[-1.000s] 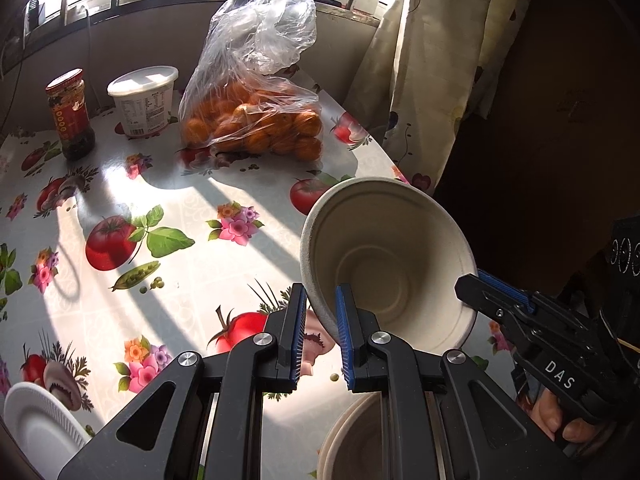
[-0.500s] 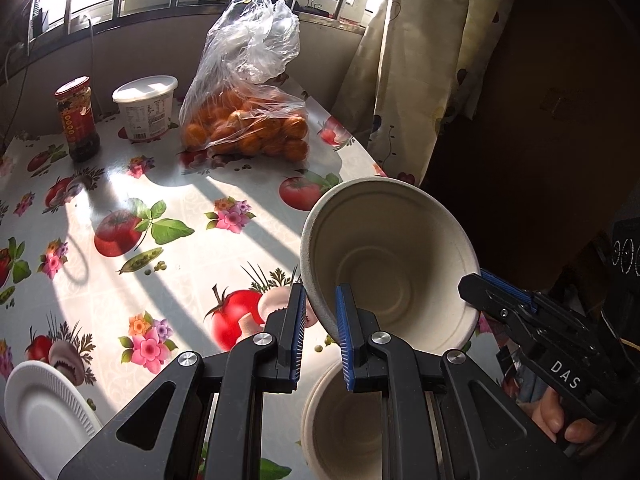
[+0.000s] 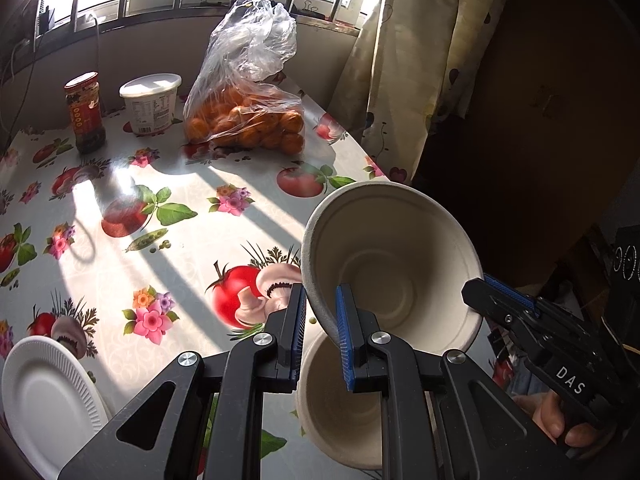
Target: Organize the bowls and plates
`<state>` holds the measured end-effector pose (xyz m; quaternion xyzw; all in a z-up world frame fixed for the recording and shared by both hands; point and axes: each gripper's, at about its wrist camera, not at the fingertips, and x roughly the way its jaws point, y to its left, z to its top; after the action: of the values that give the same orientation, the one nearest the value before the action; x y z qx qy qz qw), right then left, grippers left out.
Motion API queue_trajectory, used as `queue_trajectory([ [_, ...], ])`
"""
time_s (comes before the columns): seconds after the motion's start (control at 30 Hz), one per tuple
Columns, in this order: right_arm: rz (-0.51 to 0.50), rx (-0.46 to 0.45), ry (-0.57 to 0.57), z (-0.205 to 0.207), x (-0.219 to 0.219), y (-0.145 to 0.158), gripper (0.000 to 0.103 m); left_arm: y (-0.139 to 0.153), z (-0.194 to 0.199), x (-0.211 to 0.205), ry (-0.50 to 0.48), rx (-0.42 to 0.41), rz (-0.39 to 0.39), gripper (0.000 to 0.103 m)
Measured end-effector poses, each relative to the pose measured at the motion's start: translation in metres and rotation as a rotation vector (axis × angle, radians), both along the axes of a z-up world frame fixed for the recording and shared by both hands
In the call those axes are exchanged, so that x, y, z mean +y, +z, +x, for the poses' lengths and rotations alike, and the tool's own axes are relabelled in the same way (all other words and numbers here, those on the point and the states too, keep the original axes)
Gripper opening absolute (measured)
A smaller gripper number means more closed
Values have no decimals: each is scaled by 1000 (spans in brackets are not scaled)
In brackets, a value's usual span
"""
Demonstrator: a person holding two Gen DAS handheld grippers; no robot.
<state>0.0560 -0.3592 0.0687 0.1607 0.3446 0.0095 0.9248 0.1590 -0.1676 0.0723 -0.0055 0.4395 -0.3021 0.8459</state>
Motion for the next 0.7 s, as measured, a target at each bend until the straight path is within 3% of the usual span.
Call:
queue_trajectory([
  [0.7,8,24,-11,-39,19,-13,21,-18,-35,15,-15,28,15,16],
])
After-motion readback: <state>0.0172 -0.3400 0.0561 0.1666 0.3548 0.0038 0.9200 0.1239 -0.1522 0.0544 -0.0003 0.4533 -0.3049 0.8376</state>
